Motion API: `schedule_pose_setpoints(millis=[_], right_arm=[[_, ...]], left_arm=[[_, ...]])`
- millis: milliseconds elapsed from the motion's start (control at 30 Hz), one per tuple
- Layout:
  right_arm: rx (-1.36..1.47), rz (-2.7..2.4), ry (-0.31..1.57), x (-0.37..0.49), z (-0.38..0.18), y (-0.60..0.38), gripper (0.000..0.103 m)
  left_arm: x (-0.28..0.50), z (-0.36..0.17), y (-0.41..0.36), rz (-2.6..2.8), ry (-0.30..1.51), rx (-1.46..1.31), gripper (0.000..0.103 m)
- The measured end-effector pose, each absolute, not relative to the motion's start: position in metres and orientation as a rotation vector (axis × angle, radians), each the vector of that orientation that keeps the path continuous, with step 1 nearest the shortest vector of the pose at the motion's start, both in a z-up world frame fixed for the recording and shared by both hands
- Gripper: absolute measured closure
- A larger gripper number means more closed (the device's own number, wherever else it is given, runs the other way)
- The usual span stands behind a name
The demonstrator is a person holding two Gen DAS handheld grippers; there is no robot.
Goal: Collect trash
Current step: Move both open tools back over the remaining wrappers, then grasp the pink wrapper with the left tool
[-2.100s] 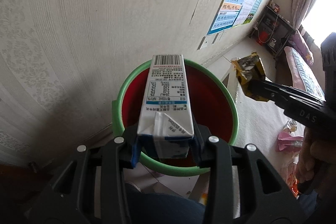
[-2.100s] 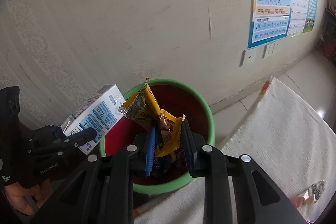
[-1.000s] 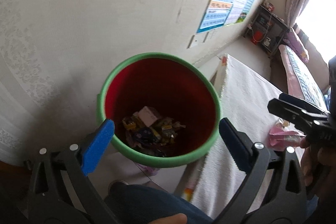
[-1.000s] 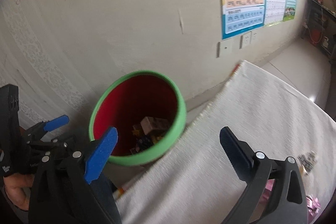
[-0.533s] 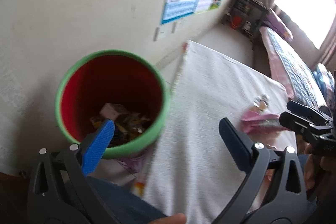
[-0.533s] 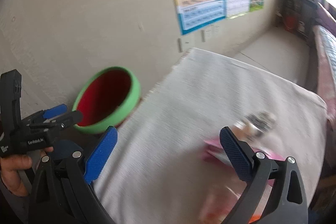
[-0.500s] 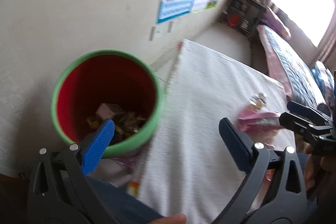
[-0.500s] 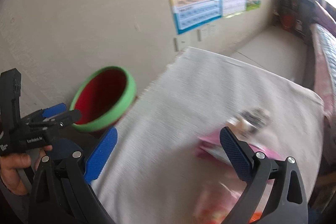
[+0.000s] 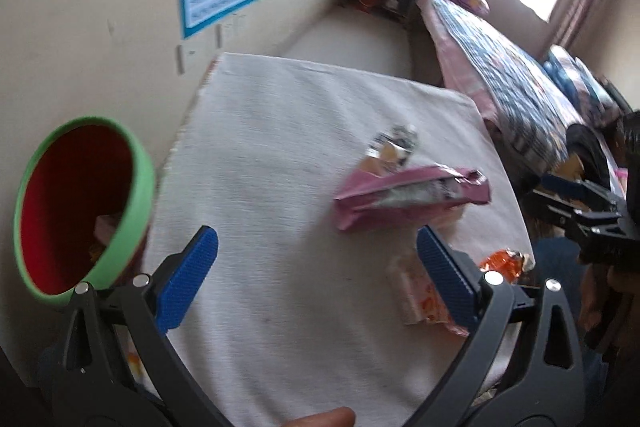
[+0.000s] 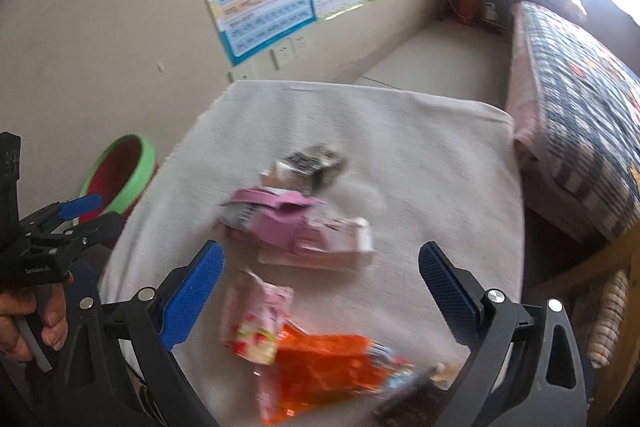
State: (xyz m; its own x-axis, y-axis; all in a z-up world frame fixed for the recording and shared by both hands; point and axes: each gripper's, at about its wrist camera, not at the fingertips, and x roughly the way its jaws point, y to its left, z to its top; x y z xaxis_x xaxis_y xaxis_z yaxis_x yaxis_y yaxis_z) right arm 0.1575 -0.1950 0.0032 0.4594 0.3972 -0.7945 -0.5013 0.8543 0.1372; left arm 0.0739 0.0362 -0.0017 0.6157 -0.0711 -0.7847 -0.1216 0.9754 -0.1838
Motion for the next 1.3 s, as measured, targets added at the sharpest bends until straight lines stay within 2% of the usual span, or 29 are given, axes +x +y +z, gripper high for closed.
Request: schedule_pose_setpoints(millis=[500,1033,1067,1133,1167,1300], right_arm=[[-0.101,0.541,0.980,0.171,-0.011,-0.215,0.008],[-0.085,0.513,1.096,0.213,-0.052,-0.226,0.008],[-0.080,0.511,1.102,0.215,-0.053,-0.227,0.008],[-0.082,0.512,1.104,0.217,-0.055,-0.226,0.008],[-0.084,0.514,1.105,0.218,-0.056,-0.225,0.008],[-0.085,0.529,1.110,0.219,-0.057,-0.217,0.008]], left_arm=[[0.119,-0.031,-0.006,-0.066,1.031,-0.044,0.006],[0.170,-0.054,-0.029,-0.291,1.057,0.088,0.006],[0.171,-0.055,-0.030,-0.303,1.058,0.089,0.008],[0.173,-0.056,-0.031,-0.326,1.057,0.079,0.021],[0.175,-0.058,-0.031,-0.327,1.066,0.076,0.031],[0.172,-0.056,-0.027,-0.321,1.057,0.063,0.039]])
